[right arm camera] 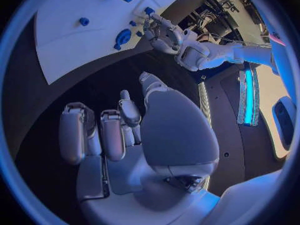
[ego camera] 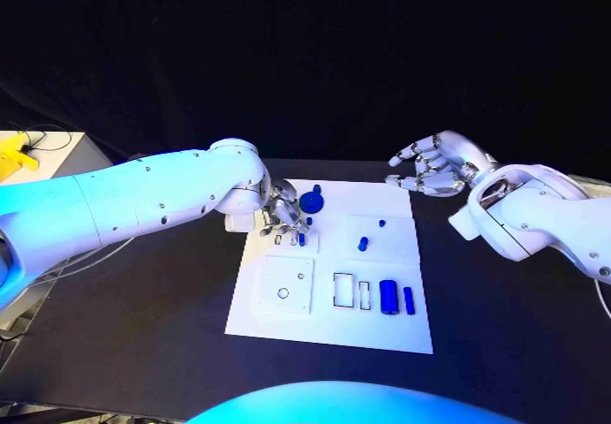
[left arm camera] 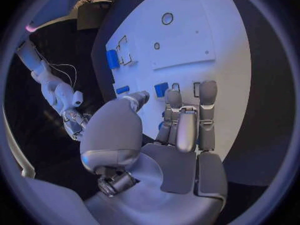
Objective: Assemble the parts on the task board
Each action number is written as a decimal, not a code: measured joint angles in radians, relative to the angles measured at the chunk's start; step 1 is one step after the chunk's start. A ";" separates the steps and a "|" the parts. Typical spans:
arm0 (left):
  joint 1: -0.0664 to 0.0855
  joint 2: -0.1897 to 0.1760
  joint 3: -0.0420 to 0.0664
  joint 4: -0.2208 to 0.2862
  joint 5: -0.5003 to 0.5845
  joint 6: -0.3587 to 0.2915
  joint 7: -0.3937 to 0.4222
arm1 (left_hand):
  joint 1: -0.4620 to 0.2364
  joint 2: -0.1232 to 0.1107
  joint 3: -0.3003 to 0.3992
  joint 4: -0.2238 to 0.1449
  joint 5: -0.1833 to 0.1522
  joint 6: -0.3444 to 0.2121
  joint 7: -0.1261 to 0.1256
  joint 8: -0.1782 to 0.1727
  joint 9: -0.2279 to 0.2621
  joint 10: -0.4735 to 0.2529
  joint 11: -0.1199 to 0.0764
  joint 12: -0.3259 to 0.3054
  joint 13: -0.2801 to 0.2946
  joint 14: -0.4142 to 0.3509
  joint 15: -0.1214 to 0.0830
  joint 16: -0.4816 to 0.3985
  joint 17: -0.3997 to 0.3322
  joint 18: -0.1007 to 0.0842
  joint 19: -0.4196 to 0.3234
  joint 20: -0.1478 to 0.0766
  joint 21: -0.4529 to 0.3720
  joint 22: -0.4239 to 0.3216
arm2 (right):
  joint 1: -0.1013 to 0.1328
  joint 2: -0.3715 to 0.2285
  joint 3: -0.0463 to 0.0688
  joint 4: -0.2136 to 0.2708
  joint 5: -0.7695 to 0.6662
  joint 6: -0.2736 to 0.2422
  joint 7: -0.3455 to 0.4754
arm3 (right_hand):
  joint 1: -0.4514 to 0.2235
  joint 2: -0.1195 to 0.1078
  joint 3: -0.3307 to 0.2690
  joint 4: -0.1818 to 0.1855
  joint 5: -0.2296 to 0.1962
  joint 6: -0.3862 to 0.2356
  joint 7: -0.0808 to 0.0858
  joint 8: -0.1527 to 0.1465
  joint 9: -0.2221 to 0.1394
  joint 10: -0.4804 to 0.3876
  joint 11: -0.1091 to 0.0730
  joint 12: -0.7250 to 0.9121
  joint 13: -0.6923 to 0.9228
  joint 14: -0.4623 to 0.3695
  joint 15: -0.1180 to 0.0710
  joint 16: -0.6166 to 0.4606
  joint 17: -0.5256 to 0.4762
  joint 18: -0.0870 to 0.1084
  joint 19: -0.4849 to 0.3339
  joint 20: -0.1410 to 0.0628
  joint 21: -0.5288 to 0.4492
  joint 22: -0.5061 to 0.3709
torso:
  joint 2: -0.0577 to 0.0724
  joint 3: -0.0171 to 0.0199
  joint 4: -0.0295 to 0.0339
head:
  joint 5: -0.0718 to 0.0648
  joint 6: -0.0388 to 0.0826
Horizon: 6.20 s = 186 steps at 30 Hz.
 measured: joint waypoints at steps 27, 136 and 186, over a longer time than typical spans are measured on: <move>-0.003 0.014 -0.010 -0.013 -0.011 0.017 -0.001 | 0.079 0.028 0.027 -0.007 0.000 -0.007 0.000 0.000 0.015 -0.007 0.000 0.000 0.008 0.000 0.000 0.000 0.007 0.000 0.000 0.000 0.000 0.006 | 0.000 0.005 0.000 0.001 0.001 -0.001 0.000 | 0.000 0.000 0.003 -0.003 0.006 0.000 0.000 0.004 0.000 0.000 0.000 0.000 0.000 0.000 0.000 0.000 0.000 0.000 0.000 0.000 0.000 0.000 | 0.000 0.0009 -0.0007 | 0.000 -0.006; -0.018 -0.036 -0.012 0.065 -0.134 -0.059 -0.003 | 0.023 -0.064 0.433 -0.075 0.061 0.022 -0.028 0.115 0.058 0.195 -0.063 0.084 0.221 0.003 -0.054 0.060 0.058 -0.016 0.095 -0.044 0.118 0.179 | -0.004 0.010 -0.001 -0.009 -0.003 0.011 -0.013 | 0.000 0.000 0.008 -0.003 0.016 -0.006 -0.001 0.008 0.000 -0.007 0.000 0.000 -0.005 0.000 0.000 0.000 0.001 0.000 0.000 0.000 -0.004 0.000 | 0.003 0.0027 0.0019 | 0.013 -0.028; -0.029 -0.055 -0.011 0.098 -0.145 -0.076 -0.001 | -0.009 -0.043 0.425 -0.083 0.058 0.045 -0.030 0.115 0.256 0.245 -0.075 0.100 0.265 0.007 -0.064 0.071 0.058 -0.016 0.129 -0.053 0.133 0.226 | -0.007 0.008 -0.001 -0.006 -0.004 0.016 -0.016 | 0.000 0.000 0.015 -0.001 0.020 -0.009 0.002 0.016 0.000 -0.007 0.000 0.000 -0.006 0.000 0.000 0.000 0.000 0.000 0.000 0.000 -0.004 -0.001 | 0.003 0.0027 0.0017 | 0.011 -0.039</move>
